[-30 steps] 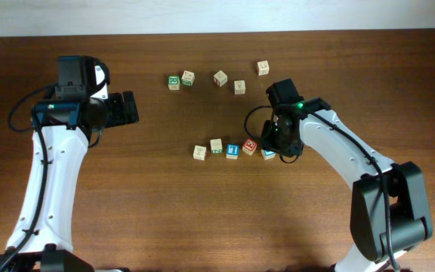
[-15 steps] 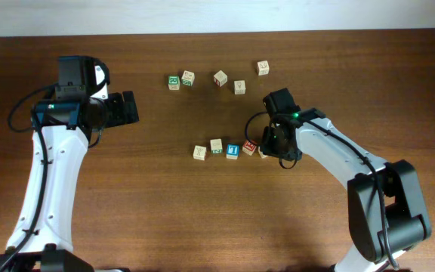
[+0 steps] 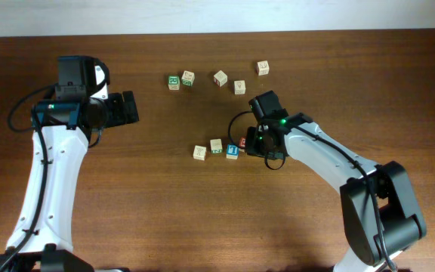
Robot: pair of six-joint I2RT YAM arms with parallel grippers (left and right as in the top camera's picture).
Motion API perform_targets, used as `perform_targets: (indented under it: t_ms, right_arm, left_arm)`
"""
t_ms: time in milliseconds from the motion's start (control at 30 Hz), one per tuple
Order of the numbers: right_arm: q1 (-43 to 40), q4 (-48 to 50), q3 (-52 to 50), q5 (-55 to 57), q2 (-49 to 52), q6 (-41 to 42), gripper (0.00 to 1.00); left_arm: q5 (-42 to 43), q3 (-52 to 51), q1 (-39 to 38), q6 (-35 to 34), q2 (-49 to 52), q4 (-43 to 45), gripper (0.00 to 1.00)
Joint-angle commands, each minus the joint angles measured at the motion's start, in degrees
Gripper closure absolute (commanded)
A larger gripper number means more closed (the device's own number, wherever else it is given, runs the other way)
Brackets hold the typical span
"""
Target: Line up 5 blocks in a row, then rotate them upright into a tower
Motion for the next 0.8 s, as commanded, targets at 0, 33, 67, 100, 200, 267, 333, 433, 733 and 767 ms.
perform_targets:
  t_ms: [0,33,67,100,200,267,333,433,733,767]
  right_arm:
    - [0.28,0.72,-0.28,-0.22,0.42,-0.2,0.66]
    - [0.28,1.53,-0.28,-0.22,0.42,-1.97,0.66]
    - [0.28,2.19,-0.28,-0.17,0.42,-3.54,0.66]
    - [0.2,2.4,-0.28,-0.09,0.42,-4.11,0.66]
    - [0.22,1.18,1.86,-0.13,0.42,-8.09,0.65]
    - [0.35,-2.4,5.29,-0.35,0.42,-8.85,0.65]
    - [1.22,-5.62,8.76,-3.1,0.42,-8.79,0.65]
    - [5.31,-7.69,8.74,-4.57,0.42,-0.85,0.8]
    - [13.7,-9.55,8.74,0.17,5.92,12.35,0.96]
    - [13.66,-9.55,8.74,0.92,5.95,12.66,0.96]
  left_arm:
    - [-0.2,1.07,0.39,-0.72,-0.07,-0.07,0.01]
    - [-0.2,1.07,0.39,-0.72,-0.07,-0.07,0.01]
    - [-0.2,1.07,0.39,-0.72,-0.07,-0.07,0.01]
    - [-0.2,1.07,0.39,-0.72,-0.07,-0.07,0.01]
    - [-0.2,1.07,0.39,-0.72,-0.07,-0.07,0.01]
    - [-0.2,1.07,0.39,-0.72,-0.07,-0.07,0.01]
    - [-0.2,1.07,0.39,-0.72,-0.07,-0.07,0.01]
    - [-0.17,1.07,0.37,-0.72,-0.07,-0.07,0.01]
    - [-0.2,1.07,0.39,-0.72,-0.07,-0.07,0.01]
    - [-0.2,1.07,0.39,-0.72,-0.07,-0.07,0.01]
